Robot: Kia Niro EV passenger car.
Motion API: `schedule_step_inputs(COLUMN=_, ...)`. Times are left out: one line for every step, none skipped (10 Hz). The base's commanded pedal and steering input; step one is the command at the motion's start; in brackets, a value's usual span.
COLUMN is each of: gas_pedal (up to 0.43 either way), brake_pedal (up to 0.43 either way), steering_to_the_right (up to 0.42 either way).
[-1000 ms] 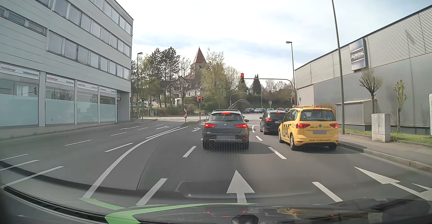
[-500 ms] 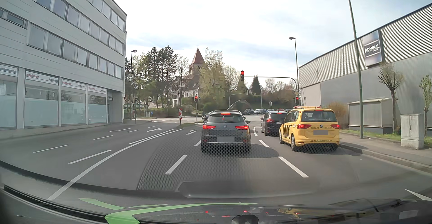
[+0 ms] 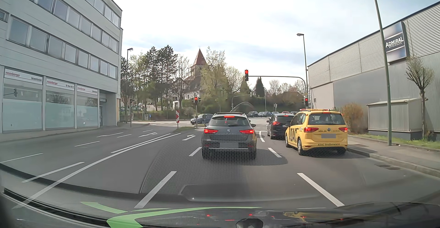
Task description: Follow the waypoints while adhering to traffic rules and regulations
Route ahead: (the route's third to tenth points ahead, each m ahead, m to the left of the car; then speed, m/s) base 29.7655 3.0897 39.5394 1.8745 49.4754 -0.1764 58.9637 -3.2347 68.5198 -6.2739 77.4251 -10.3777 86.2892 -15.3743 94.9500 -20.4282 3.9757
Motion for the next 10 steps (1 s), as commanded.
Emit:
schedule_step_inputs(gas_pedal=0.000, brake_pedal=0.140, steering_to_the_right=0.006)
schedule_step_inputs(gas_pedal=0.000, brake_pedal=0.140, steering_to_the_right=0.006)
schedule_step_inputs(gas_pedal=0.000, brake_pedal=0.146, steering_to_the_right=0.006)
schedule_step_inputs(gas_pedal=0.000, brake_pedal=0.146, steering_to_the_right=0.006)
schedule_step_inputs(gas_pedal=0.000, brake_pedal=0.159, steering_to_the_right=0.006)
schedule_step_inputs(gas_pedal=0.000, brake_pedal=0.165, steering_to_the_right=0.006)
schedule_step_inputs(gas_pedal=0.000, brake_pedal=0.165, steering_to_the_right=0.006)
schedule_step_inputs(gas_pedal=0.000, brake_pedal=0.165, steering_to_the_right=0.006)
schedule_step_inputs(gas_pedal=0.000, brake_pedal=0.171, steering_to_the_right=0.006)
schedule_step_inputs(gas_pedal=0.000, brake_pedal=0.171, steering_to_the_right=0.006)
